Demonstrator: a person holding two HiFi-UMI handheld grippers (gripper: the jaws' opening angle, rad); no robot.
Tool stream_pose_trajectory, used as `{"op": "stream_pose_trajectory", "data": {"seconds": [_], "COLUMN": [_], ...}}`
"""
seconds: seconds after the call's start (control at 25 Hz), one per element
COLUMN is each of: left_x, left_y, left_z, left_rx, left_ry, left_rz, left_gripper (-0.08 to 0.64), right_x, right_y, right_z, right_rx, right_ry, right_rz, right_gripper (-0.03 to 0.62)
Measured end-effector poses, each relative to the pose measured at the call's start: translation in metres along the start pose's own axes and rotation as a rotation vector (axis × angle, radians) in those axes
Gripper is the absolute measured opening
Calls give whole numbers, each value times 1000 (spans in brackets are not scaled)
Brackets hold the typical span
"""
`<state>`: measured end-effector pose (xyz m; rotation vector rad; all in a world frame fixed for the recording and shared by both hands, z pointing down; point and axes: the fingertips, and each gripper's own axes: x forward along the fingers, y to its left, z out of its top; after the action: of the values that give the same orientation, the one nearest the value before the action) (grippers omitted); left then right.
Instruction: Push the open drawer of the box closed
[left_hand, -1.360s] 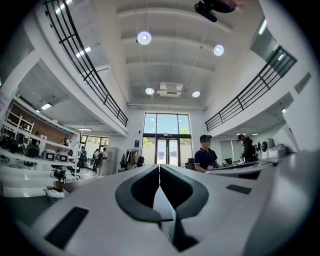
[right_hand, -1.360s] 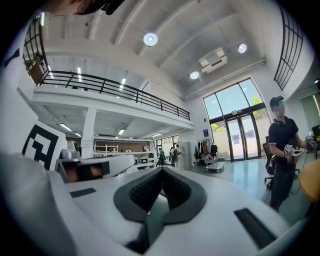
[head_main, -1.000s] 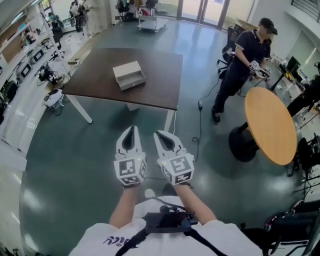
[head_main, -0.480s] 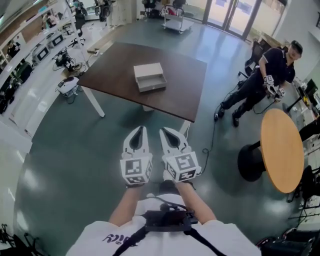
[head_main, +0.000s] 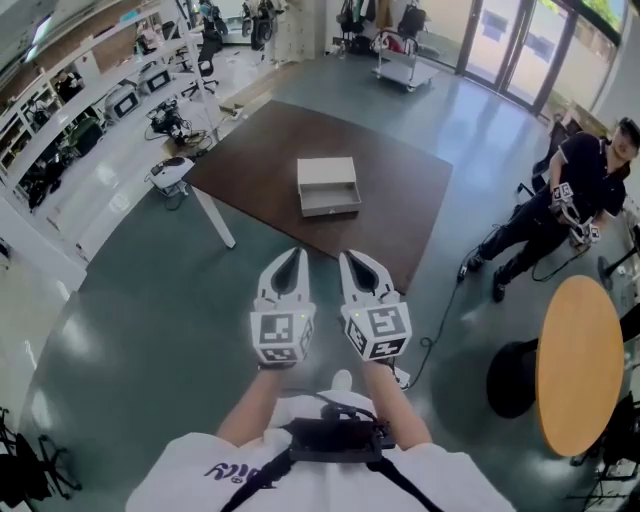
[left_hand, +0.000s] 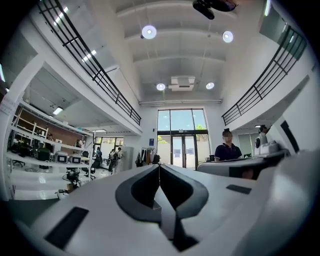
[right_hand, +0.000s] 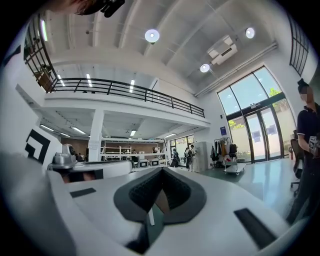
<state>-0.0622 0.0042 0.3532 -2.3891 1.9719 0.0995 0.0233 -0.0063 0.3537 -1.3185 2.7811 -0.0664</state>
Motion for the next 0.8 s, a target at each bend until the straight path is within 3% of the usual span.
{"op": "stream_pose_trajectory", "data": {"seconds": [0.36,0.68,0.8], "left_x": [56,96,126], "left_y": [-35,2,14], "left_z": [-16,-53,-61], "left_rx": [24,-17,-29], "left_ry": [-19,62,68], "left_rz": [97,132,111], "left_gripper": [9,9,9], "right_x": [17,67,93], "right_y": [-85,-95,-102], "right_z": [-21,-51,-57], "right_rx": [50,77,59], "right_ry": [24,76,91], "right_rz": [8,70,68], "right_gripper": [-11,-11,-11]}}
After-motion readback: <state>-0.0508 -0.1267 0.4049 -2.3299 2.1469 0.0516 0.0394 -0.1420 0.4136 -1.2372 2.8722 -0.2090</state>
